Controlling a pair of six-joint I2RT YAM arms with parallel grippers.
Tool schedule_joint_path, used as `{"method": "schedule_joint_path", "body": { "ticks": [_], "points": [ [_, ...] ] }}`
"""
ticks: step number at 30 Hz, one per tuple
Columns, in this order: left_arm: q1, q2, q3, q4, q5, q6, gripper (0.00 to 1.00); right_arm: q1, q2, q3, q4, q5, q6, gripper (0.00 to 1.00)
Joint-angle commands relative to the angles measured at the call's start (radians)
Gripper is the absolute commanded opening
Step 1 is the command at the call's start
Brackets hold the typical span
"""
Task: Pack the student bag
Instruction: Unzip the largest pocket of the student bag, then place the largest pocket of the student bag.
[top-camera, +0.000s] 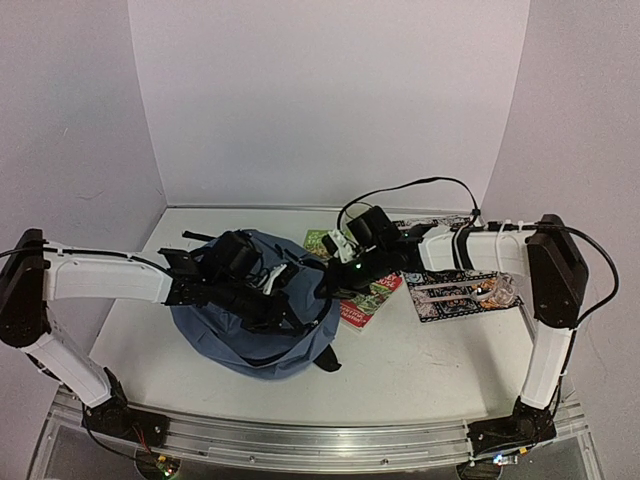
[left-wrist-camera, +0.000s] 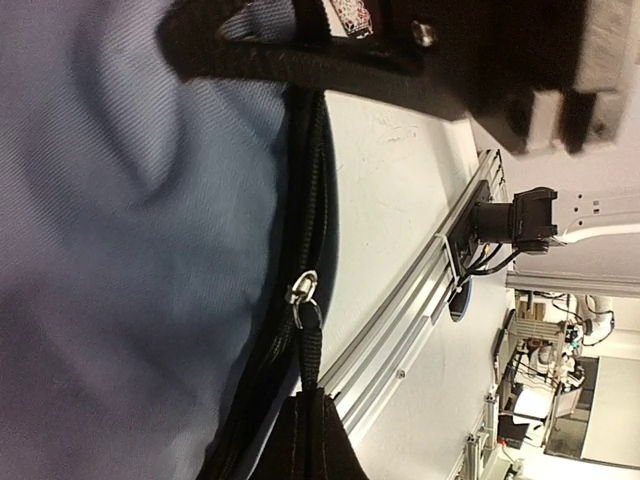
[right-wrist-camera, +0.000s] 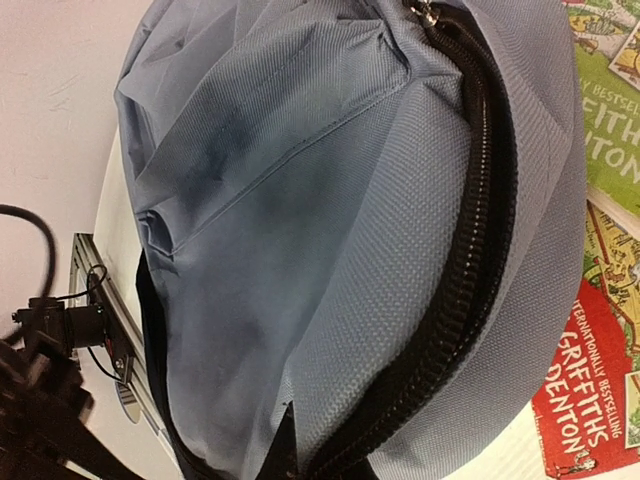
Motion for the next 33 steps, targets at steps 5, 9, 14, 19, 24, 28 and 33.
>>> {"method": "schedule_joint_path", "body": {
  "ticks": [5, 9, 14, 19, 24, 28, 33],
  "points": [
    [-0.002, -0.147, -0.101, -0.183, -0.119, -0.012, 0.00, -0.089, -0.025, 0.011, -0.046, 0.081, -0.090, 0.00],
    [-0.002, -0.229, -0.159, -0.331, -0.223, -0.042, 0.00, -0.143, -0.045, 0.007, -0.052, 0.093, -0.103, 0.00],
    [-0.001, -0.308, -0.174, -0.541, -0.388, -0.101, 0.00, -0.170, -0.015, 0.059, -0.068, 0.070, -0.108, 0.00],
    [-0.001, -0.291, -0.104, -0.526, -0.410, -0.078, 0.00, -0.153, 0.019, 0.089, -0.071, 0.017, -0.075, 0.11],
    [-0.002, -0.255, 0.001, -0.452, -0.390, -0.020, 0.00, -0.116, -0.057, 0.051, -0.078, 0.086, -0.078, 0.43],
    [-0.002, -0.246, 0.045, -0.425, -0.386, 0.008, 0.00, -0.068, -0.160, -0.004, -0.100, 0.163, -0.150, 0.65],
    [-0.002, -0.247, 0.063, -0.412, -0.379, 0.030, 0.00, 0.052, -0.240, -0.026, -0.133, 0.267, -0.363, 0.89]
  ]
}}
